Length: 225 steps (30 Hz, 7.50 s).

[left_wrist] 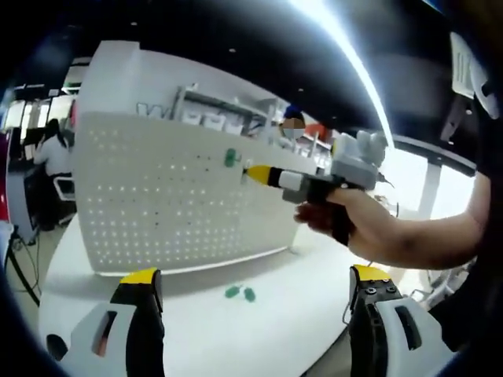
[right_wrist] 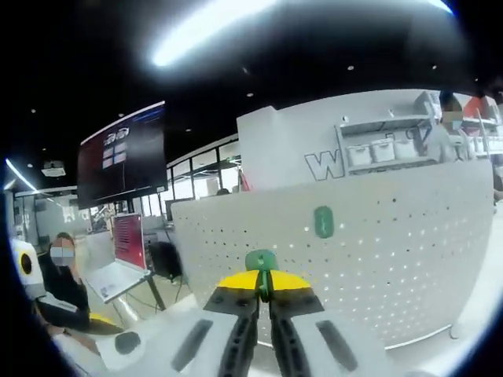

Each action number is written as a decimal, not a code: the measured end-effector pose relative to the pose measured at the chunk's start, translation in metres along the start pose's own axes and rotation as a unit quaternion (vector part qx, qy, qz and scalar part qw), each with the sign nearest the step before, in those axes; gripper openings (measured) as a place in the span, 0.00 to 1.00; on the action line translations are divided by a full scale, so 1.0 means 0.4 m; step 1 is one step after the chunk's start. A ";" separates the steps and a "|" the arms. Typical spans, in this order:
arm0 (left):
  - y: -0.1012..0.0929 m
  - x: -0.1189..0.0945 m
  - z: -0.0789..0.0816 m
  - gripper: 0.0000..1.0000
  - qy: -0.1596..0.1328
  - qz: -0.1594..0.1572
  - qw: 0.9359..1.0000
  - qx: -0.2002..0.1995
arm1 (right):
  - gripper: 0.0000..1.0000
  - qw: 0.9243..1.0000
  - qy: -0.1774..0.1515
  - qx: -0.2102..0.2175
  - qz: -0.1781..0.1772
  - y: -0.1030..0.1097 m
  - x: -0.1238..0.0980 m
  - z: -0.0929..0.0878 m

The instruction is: Insert the hook assembly into the mounting plate slot until the hook locks in place.

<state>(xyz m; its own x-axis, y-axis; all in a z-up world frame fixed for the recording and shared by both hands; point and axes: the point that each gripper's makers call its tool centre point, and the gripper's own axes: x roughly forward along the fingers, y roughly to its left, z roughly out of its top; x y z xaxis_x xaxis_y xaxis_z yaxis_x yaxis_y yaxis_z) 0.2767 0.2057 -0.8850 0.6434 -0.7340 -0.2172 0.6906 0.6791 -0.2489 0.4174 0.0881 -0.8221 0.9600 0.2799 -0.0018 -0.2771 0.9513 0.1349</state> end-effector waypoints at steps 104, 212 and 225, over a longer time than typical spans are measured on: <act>0.044 -0.004 -0.020 0.95 0.023 0.016 0.999 -0.032 | 0.21 0.990 -0.048 -0.060 -0.116 -0.262 0.068 0.120; 0.078 -0.056 -0.263 0.93 0.180 0.060 0.978 -0.084 | 0.24 0.932 0.336 -0.077 0.112 -0.171 -0.186 -0.620; 0.107 -0.055 -0.279 0.91 0.184 0.068 0.975 -0.103 | 0.20 0.923 0.353 -0.094 0.121 -0.201 -0.089 -0.666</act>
<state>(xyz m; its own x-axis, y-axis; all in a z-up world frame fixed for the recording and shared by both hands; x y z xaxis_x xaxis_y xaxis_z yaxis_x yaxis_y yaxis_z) 0.2552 0.2498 -0.9963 0.5359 -0.6165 -0.5768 0.5016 0.7821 -0.3698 0.3949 0.0359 -1.0970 0.6227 0.4381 -0.6484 -0.5457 0.8370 0.0415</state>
